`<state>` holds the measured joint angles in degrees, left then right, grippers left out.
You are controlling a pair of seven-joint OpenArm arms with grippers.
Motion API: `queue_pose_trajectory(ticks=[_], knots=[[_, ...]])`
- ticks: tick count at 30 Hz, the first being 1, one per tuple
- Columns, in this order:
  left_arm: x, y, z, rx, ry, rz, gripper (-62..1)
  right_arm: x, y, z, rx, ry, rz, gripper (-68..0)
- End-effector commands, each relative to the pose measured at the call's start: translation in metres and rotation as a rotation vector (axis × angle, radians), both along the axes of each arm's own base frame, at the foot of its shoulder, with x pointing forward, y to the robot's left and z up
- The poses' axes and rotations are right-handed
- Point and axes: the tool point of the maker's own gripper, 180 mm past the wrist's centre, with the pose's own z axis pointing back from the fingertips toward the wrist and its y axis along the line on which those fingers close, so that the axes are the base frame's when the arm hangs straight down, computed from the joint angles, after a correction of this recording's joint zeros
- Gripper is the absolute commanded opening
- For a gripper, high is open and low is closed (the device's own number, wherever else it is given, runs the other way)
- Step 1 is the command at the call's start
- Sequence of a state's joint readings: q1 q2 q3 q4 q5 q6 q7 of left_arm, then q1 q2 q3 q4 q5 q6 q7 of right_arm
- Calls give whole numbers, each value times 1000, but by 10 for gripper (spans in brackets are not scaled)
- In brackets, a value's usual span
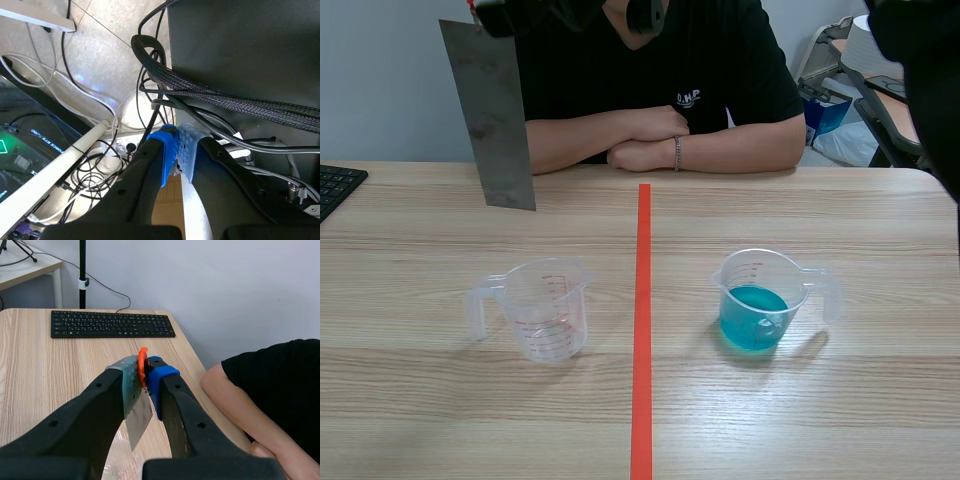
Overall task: Do the redox reaction experiment.
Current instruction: 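Put the plate into the left beaker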
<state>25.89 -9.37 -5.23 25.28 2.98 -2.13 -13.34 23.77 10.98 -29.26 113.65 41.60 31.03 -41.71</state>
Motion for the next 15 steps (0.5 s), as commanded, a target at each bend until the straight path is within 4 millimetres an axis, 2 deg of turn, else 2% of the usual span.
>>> queue_pose_trajectory(ticks=[1, 9, 15], knots=[[0, -1, 2, -3, -9, -2, -582, 0, -1, 8, 18, -18, 2, -669], [0, -1, 2, -3, -9, -2, -582, 0, -1, 7, 17, -14, 1, -669], [0, -1, 2, -3, -9, -2, -582, -2, -2, -5, 11, 21, -5, -669]])
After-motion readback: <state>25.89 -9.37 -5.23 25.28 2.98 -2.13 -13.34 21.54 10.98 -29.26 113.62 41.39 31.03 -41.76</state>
